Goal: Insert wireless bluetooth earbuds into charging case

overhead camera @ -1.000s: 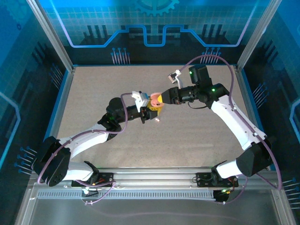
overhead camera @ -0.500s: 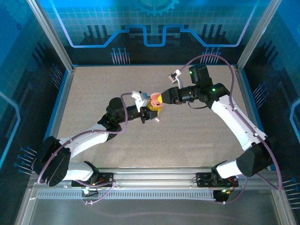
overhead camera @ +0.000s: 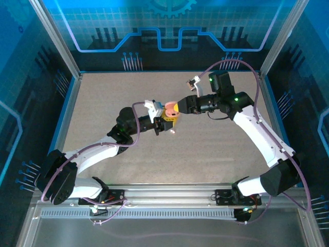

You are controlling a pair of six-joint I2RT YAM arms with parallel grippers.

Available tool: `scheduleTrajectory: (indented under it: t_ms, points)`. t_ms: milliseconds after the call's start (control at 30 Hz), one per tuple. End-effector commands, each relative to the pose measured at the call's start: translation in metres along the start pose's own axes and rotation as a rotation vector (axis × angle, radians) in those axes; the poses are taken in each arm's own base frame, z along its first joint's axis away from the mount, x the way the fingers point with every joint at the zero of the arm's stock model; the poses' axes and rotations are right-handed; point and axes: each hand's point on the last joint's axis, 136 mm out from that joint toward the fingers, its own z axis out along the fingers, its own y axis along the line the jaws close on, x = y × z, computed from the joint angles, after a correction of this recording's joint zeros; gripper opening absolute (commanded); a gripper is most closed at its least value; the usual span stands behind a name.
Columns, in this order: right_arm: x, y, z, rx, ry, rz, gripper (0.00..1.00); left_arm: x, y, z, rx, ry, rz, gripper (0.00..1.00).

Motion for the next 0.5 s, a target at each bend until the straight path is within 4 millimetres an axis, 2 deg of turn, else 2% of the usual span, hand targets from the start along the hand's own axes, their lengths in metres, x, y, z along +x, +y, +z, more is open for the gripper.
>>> scheduleTrajectory:
  t_ms: [0,167,300,367,467]
  points:
    - [-0.006,0.012,-0.013,0.007,-0.035,-0.037,0.45,-0.026,-0.009,-0.001,0.028,-0.07,0.047,0.32]
    - [-0.016,0.013,-0.029,0.016,-0.115,-0.059,0.44,-0.028,-0.006,-0.004,0.0,-0.077,0.061,0.32]
    - [-0.031,0.004,-0.06,0.061,-0.269,-0.068,0.44,-0.03,-0.002,-0.009,-0.044,-0.087,0.083,0.31]
    - [-0.034,-0.014,-0.072,0.126,-0.327,-0.043,0.44,-0.031,0.0,-0.012,-0.066,-0.092,0.094,0.31]
    - [-0.027,-0.059,-0.073,0.234,-0.33,0.05,0.44,-0.034,0.004,-0.017,-0.101,-0.104,0.113,0.31]
